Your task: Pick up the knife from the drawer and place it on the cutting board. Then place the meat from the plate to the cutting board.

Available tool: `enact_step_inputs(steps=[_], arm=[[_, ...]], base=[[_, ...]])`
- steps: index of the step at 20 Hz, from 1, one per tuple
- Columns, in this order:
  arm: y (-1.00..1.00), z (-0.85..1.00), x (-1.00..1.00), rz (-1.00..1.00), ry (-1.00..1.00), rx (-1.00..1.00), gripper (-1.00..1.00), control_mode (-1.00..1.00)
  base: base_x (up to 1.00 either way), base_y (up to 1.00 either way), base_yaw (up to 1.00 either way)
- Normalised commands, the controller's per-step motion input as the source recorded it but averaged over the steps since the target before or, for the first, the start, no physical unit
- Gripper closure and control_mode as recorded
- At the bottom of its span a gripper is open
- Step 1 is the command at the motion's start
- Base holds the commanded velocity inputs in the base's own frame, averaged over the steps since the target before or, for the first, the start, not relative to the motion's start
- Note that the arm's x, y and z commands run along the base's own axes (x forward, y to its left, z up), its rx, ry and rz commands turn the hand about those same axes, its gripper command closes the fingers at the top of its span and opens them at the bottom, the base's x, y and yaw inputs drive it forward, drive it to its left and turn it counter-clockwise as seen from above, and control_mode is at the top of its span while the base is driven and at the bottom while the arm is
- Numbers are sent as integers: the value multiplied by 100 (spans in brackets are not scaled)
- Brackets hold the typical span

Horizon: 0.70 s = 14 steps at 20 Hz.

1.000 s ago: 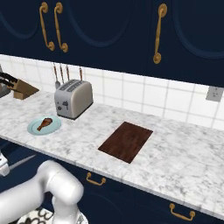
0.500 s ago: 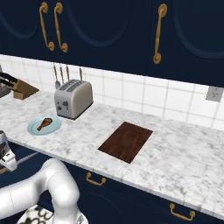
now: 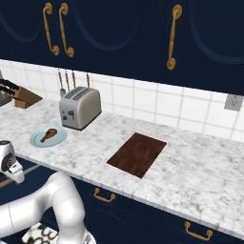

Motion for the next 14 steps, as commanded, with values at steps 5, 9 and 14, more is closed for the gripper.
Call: enact_step_inputs(steps=[5, 9, 14], arm=[[19, -76, -13, 0, 0, -8, 100, -100], [5, -44, -6, 0, 4, -4, 100, -100], [11, -39, -47, 0, 10, -11, 100, -100]], base=[[0, 0, 0], [0, 0, 0], [0, 0, 0]])
